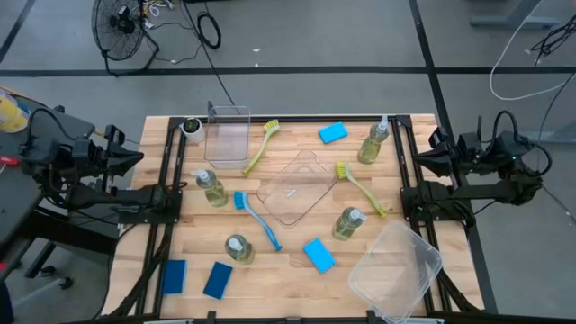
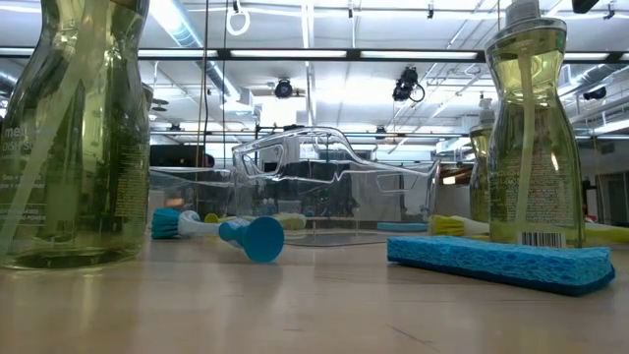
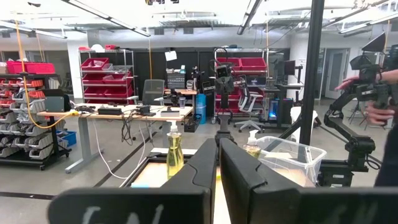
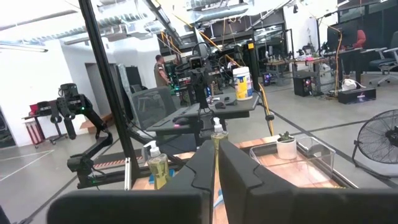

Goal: Pick & Place Kitchen Sink Supplies

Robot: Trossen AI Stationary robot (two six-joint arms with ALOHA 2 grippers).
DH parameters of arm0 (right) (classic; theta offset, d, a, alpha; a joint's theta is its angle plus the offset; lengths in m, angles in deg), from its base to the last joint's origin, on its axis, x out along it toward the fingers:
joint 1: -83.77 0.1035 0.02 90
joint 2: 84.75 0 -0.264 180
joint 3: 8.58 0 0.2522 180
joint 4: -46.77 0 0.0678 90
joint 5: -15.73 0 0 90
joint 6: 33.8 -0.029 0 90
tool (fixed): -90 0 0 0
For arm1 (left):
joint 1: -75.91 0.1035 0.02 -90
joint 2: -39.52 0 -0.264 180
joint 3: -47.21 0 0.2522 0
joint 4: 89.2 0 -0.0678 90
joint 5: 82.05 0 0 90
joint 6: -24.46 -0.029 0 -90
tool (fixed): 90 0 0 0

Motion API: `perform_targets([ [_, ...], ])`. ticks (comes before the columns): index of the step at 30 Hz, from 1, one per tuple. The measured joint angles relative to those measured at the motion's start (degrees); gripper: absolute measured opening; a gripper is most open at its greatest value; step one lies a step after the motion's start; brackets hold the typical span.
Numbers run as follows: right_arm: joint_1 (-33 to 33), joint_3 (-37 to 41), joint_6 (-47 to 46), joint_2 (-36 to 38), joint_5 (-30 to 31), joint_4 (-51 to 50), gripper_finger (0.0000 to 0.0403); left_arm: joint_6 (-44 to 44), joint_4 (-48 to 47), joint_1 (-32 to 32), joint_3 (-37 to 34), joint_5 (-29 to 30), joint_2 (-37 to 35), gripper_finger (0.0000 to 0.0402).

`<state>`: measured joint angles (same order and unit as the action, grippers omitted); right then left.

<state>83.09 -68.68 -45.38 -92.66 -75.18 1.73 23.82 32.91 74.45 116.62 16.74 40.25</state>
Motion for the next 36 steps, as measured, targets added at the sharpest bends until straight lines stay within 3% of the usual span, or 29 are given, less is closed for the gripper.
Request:
perform_targets([
  [18, 0.0, 0.1, -2.7, -0.1, 0.0, 0.1, 0.0025, 0.0, 0.0, 0.0, 0.0, 0.0, 0.0, 0.0026],
  [36, -2.2, 9.5, 4.2, -2.8, 0.6, 0.0, 0.0025, 0.0, 0.0, 0.0, 0.0, 0.0, 0.0, 0.0026],
])
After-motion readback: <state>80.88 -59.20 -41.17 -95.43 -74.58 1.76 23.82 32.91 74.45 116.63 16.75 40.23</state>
